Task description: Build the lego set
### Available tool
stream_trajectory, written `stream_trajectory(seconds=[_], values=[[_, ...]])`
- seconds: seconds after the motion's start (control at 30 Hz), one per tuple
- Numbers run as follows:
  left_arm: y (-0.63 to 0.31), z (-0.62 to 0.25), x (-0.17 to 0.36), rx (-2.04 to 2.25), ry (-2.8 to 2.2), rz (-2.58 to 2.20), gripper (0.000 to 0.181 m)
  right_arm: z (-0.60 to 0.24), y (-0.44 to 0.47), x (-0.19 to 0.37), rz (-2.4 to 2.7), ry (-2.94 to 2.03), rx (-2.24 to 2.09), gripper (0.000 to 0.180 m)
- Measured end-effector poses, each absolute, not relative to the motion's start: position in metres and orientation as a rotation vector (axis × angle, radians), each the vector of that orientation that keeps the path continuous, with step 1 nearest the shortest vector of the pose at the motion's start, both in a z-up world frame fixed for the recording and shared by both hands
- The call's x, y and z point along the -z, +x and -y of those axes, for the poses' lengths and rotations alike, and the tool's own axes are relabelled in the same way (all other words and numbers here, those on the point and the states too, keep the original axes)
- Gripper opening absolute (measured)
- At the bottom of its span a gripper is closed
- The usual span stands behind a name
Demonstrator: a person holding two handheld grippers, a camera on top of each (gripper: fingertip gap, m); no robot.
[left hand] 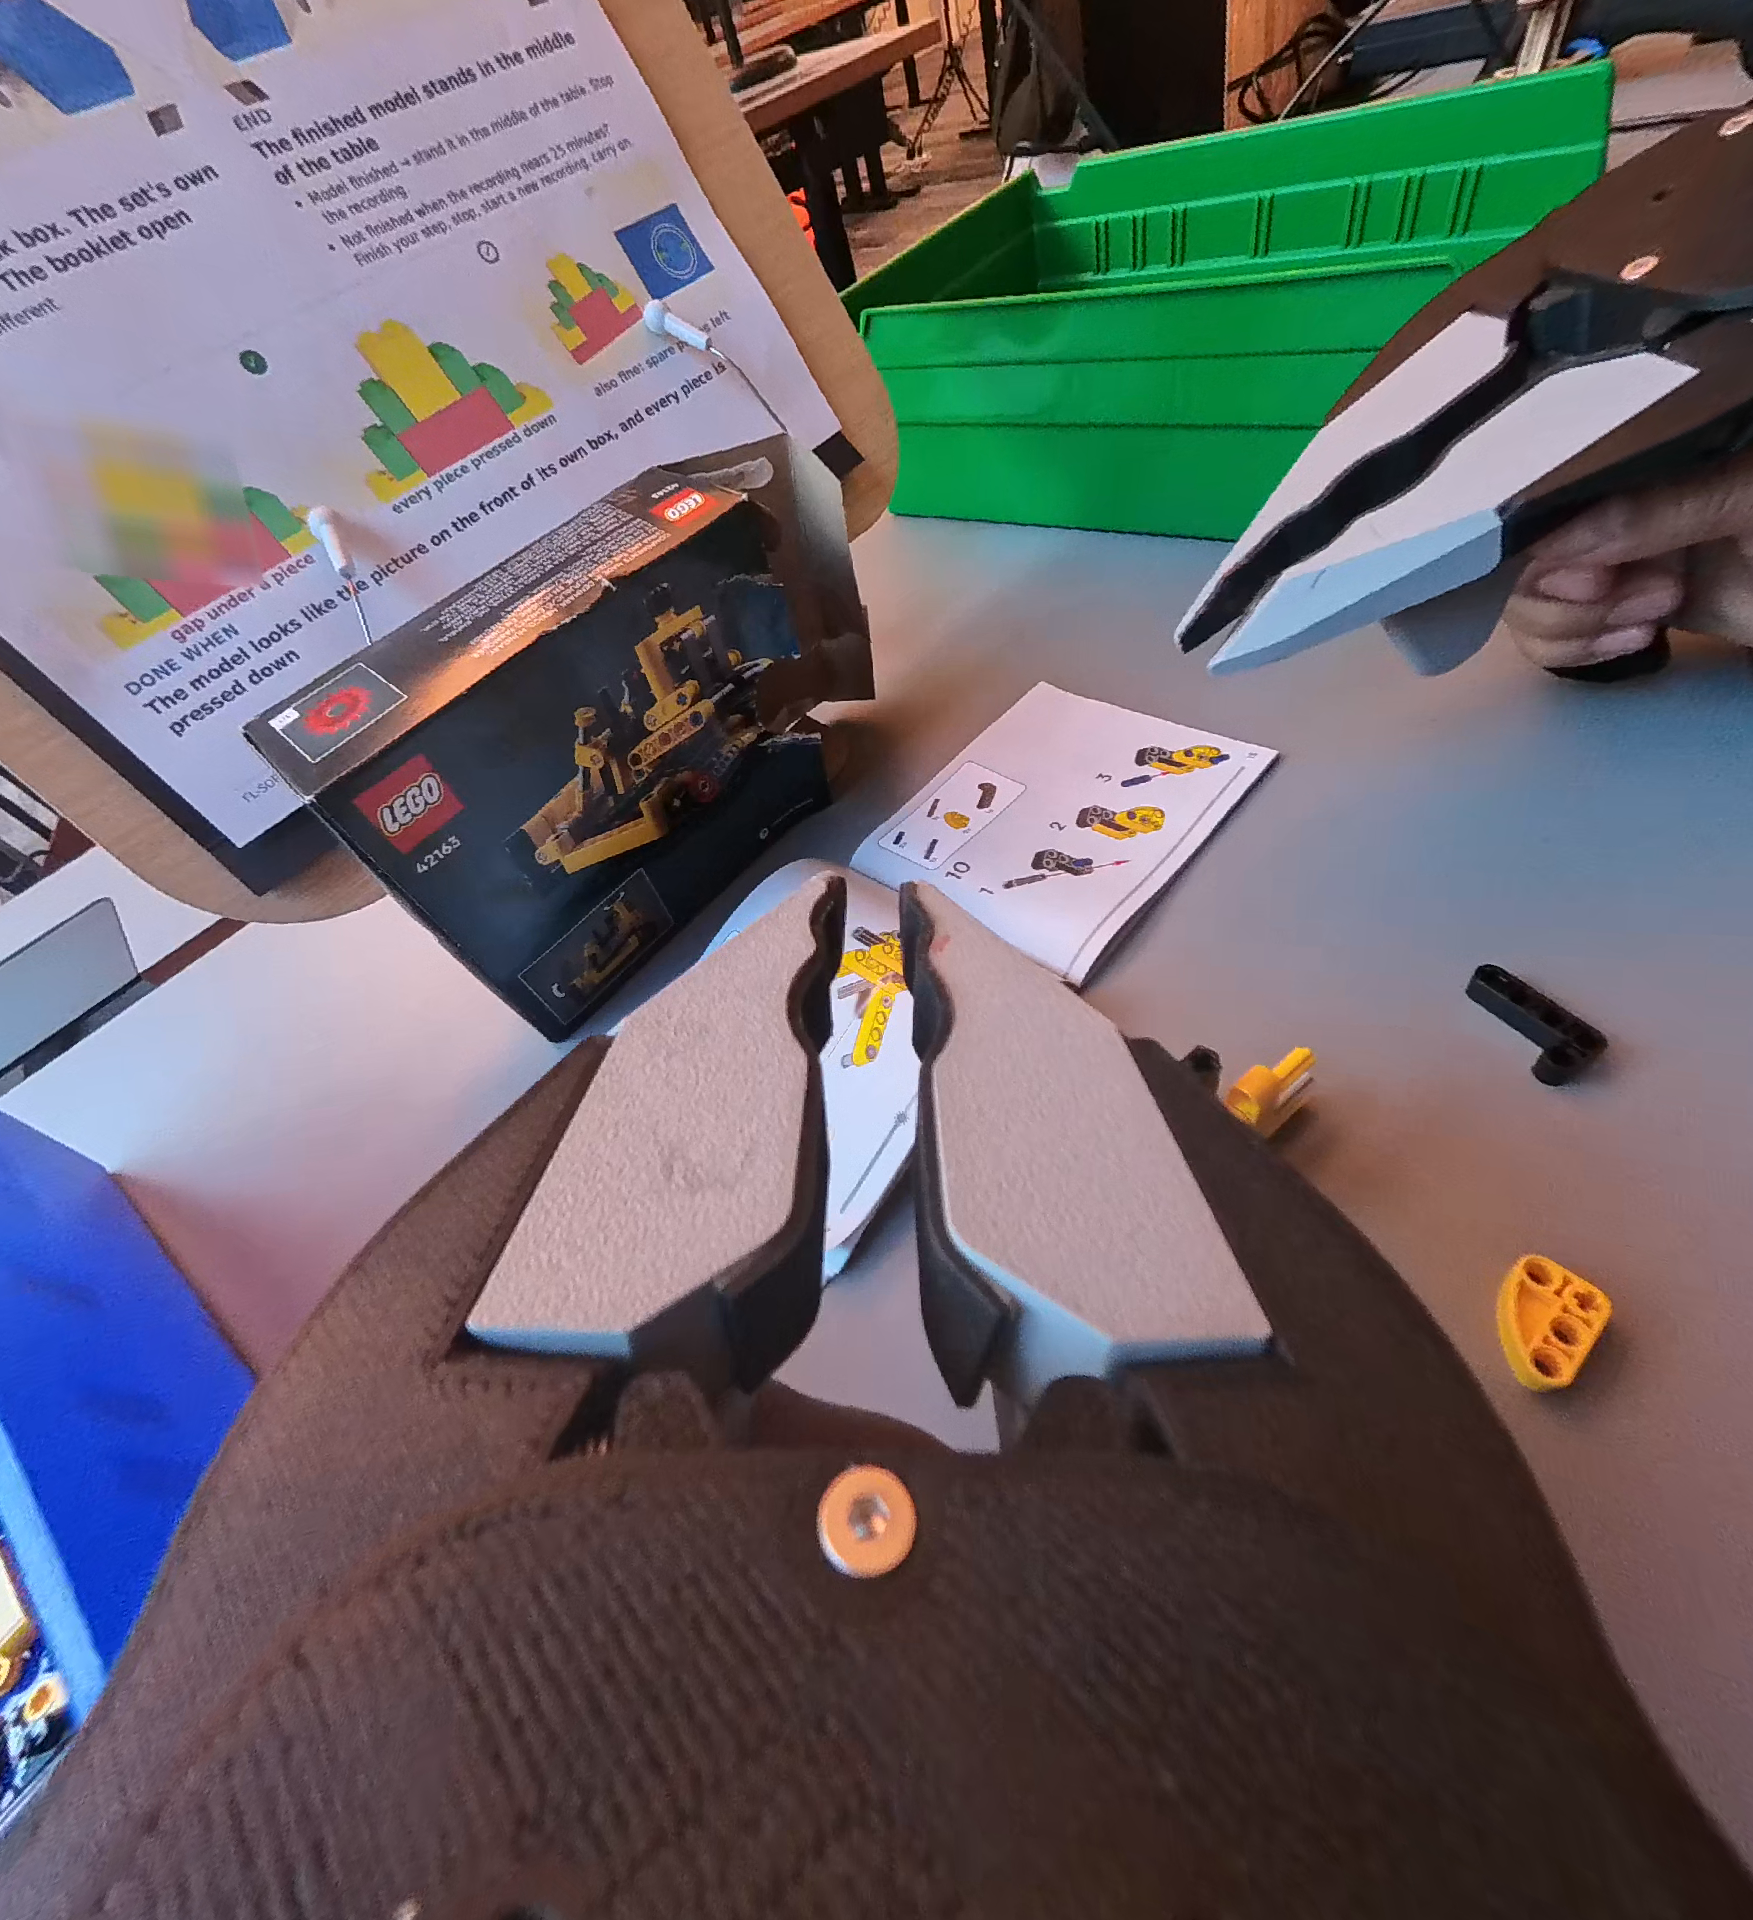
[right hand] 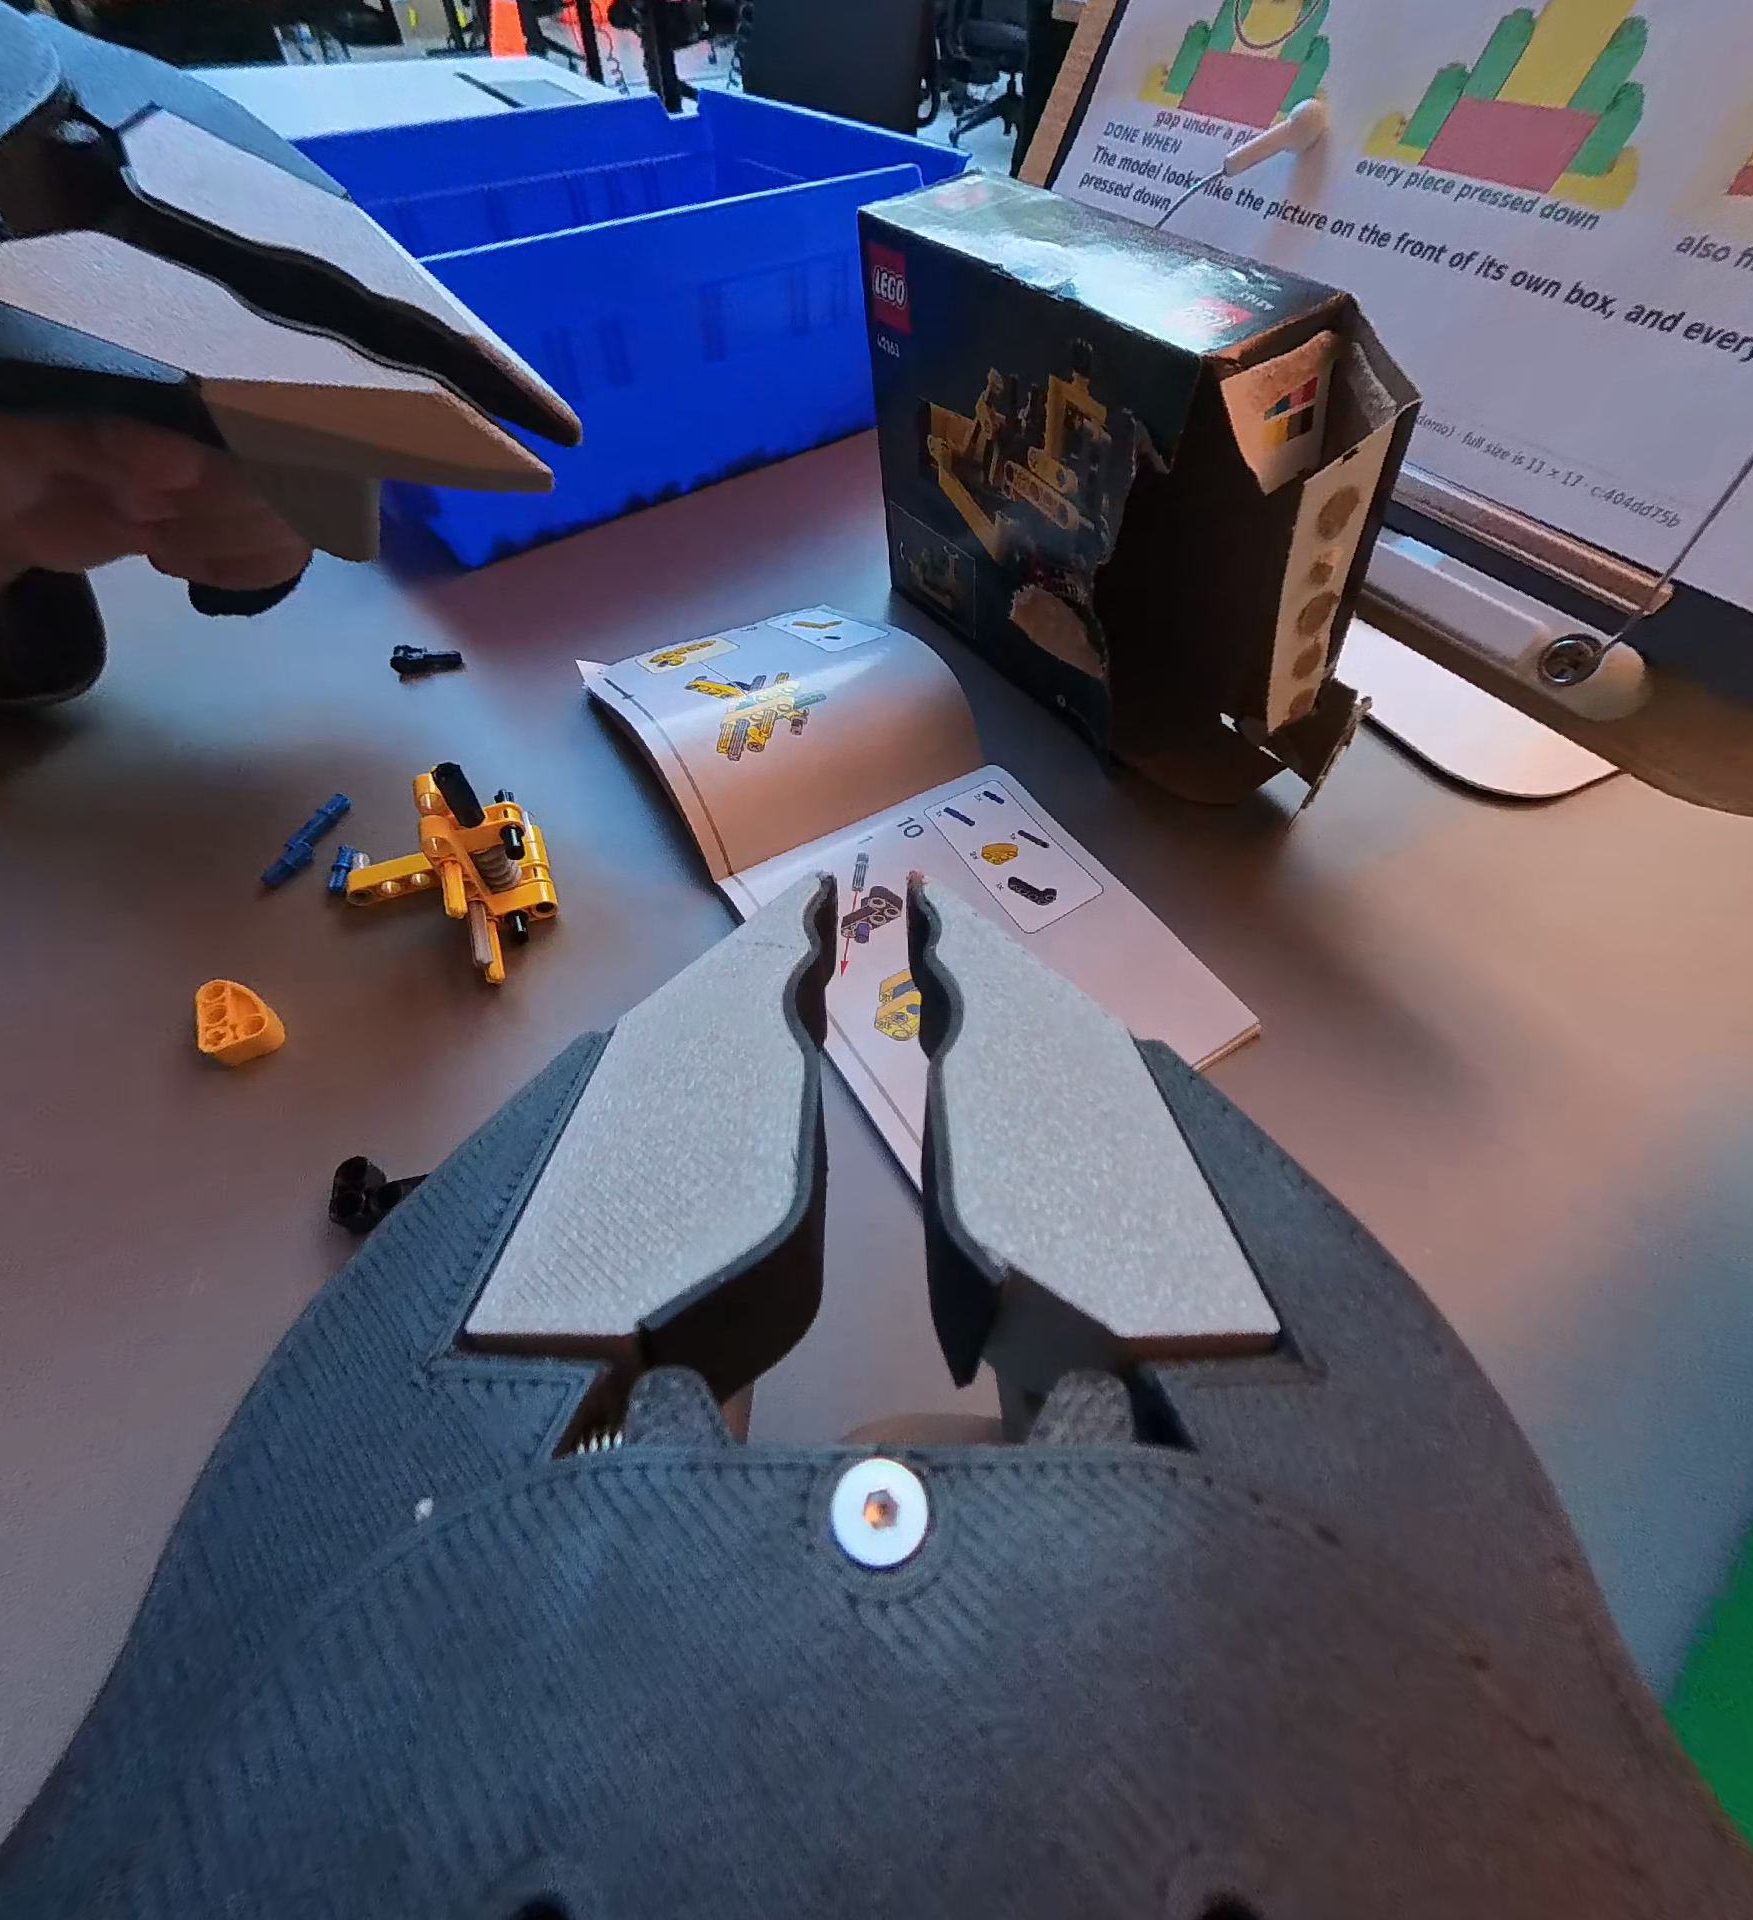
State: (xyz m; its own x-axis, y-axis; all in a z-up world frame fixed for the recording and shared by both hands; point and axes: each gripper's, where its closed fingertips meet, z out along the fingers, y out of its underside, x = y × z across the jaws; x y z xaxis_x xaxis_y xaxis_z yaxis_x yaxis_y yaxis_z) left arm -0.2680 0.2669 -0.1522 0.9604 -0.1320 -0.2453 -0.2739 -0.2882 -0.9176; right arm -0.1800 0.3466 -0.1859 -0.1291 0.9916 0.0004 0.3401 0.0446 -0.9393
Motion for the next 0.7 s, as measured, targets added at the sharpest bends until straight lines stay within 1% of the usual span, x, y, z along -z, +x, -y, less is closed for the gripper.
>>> stream_trajectory(seconds=[0.4, 0.7], values=[[-0.298, -0.256, 0.118, -0.166, -1.781, -0.179, 0.007, -0.347, -0.180, 0.185, 1.567, -1.377, -1.093, 0.008], [-0.308, -0.253, 0.114, -0.099, -1.779, -0.121, 0.008, -0.346, -0.180, 0.185, 1.572, -1.368, -1.080, 0.007]])
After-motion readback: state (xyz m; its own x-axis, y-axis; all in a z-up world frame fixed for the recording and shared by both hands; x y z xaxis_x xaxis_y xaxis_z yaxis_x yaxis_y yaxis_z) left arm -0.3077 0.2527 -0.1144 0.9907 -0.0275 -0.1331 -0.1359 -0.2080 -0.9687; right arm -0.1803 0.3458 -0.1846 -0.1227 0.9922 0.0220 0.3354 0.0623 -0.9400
